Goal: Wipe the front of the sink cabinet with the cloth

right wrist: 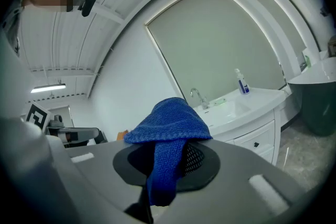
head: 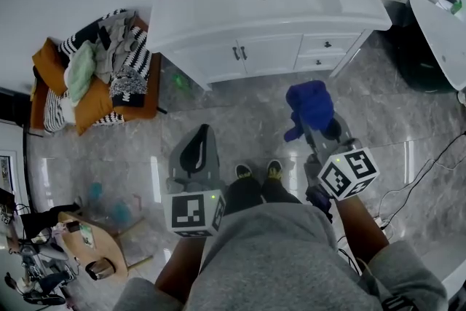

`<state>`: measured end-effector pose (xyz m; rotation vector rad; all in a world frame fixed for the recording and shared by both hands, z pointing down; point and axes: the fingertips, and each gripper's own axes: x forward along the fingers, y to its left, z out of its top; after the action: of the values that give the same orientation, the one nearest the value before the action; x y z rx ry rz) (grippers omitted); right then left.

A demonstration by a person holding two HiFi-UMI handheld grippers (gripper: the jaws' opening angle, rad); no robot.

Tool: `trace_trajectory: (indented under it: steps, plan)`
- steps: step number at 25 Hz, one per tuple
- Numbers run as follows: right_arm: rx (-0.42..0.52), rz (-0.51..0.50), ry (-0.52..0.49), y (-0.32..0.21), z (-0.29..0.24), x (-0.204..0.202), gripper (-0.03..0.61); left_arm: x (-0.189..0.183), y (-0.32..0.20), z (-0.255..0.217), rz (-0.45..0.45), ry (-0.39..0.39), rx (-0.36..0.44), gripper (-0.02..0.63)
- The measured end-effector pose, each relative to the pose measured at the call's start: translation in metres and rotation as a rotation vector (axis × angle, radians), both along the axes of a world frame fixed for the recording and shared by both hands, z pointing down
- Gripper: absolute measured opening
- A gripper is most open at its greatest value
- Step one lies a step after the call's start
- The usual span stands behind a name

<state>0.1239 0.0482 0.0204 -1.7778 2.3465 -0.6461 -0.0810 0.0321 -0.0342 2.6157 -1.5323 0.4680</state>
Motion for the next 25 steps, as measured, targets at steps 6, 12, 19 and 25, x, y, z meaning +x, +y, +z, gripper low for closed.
trace_trajectory:
  steps: [6,12,19,25]
  plan:
    - [0.003,0.014,-0.012,-0.004,-0.005,-0.006,0.060,-0.006,-0.005,0.003,0.019,0.016,-0.008,0.009]
    - [0.002,-0.026,0.067,-0.017,-0.010,-0.031,0.060,-0.022,-0.022,0.007,0.036,0.047,-0.013,0.009]
    - [-0.011,0.002,0.108,-0.037,-0.016,-0.057,0.069,-0.053,-0.050,0.012,0.047,0.088,-0.023,0.009]
    - [-0.053,0.020,0.161,-0.056,-0.011,-0.072,0.069,-0.083,-0.073,0.018,0.039,0.116,-0.030,0.009]
